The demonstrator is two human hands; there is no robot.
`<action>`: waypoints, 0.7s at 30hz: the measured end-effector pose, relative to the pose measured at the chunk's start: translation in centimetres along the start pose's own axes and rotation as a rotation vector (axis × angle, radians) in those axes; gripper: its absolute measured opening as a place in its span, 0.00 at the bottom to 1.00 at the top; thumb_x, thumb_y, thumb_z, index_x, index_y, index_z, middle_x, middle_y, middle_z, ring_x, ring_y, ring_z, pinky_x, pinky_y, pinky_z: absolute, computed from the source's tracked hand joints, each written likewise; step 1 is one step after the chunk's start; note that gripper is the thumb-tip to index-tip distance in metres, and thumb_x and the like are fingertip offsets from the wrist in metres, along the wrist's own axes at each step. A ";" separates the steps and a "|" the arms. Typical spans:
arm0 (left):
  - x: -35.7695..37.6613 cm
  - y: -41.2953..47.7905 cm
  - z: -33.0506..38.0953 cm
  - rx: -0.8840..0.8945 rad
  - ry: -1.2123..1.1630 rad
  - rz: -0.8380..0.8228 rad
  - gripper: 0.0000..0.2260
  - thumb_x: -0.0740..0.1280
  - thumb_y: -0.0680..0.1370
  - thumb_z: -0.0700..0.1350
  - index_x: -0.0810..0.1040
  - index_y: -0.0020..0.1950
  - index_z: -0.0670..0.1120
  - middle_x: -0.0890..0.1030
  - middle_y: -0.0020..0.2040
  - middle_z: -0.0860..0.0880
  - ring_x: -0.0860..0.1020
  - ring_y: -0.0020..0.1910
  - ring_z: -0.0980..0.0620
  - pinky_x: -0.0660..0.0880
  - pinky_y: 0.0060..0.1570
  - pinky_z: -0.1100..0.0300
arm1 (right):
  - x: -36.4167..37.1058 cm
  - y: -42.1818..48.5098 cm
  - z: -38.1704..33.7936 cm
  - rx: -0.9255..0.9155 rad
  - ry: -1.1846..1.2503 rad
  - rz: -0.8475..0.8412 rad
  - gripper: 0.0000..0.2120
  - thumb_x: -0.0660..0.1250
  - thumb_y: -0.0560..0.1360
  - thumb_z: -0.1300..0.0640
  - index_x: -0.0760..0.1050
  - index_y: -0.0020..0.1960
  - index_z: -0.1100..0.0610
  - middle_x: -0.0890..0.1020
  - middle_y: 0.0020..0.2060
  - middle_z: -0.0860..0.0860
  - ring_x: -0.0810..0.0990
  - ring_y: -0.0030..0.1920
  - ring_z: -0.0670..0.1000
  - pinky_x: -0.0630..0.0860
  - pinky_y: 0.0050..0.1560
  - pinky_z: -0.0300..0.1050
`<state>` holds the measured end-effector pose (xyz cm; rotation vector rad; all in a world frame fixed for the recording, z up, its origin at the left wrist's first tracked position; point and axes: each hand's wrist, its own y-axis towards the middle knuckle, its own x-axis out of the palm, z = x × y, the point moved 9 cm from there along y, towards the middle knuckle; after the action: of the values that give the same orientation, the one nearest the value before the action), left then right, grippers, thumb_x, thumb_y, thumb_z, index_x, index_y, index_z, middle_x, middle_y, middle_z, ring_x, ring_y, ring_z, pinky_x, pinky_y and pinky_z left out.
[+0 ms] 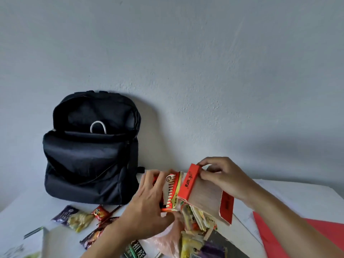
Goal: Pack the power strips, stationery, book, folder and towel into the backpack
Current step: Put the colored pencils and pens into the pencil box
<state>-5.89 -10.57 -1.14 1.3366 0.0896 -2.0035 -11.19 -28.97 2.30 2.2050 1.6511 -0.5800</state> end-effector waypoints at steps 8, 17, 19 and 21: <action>-4.0 -2.7 -4.4 -0.143 0.022 0.129 0.44 0.75 0.63 0.63 0.51 0.71 0.71 0.60 0.60 0.59 0.61 0.63 0.60 0.65 0.56 0.69 | 5.2 2.4 -1.7 -0.086 -0.050 -0.098 0.05 0.70 0.79 0.53 0.85 0.49 0.44 0.85 0.41 0.45 0.83 0.47 0.43 0.73 0.50 0.40; -6.7 -4.7 -7.9 -0.120 0.274 -0.017 0.53 0.66 0.55 0.84 0.52 0.74 0.69 0.59 0.60 0.59 0.62 0.61 0.58 0.76 0.55 0.59 | 12.7 4.0 -8.4 -0.319 -0.403 -0.231 0.03 0.70 0.76 0.51 0.78 0.49 0.48 0.85 0.38 0.43 0.75 0.33 0.43 0.73 0.41 0.45; -7.2 -5.2 -8.9 -0.099 0.321 -0.049 0.54 0.64 0.54 0.85 0.53 0.77 0.68 0.59 0.60 0.58 0.61 0.59 0.57 0.75 0.55 0.60 | 15.0 4.7 -9.5 -0.341 -0.386 -0.276 0.06 0.72 0.74 0.54 0.75 0.47 0.49 0.85 0.35 0.45 0.71 0.30 0.45 0.70 0.36 0.43; -7.9 -5.8 -10.3 -0.102 0.324 -0.086 0.55 0.65 0.55 0.85 0.52 0.78 0.67 0.60 0.61 0.59 0.61 0.59 0.57 0.73 0.58 0.62 | 17.2 5.7 -10.2 -0.335 -0.372 -0.291 0.10 0.72 0.73 0.58 0.73 0.49 0.50 0.83 0.32 0.48 0.69 0.27 0.45 0.68 0.33 0.41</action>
<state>0.35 2.16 -1.18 1.6024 0.3992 -1.8085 -0.16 -11.37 2.56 1.5299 1.7248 -0.6812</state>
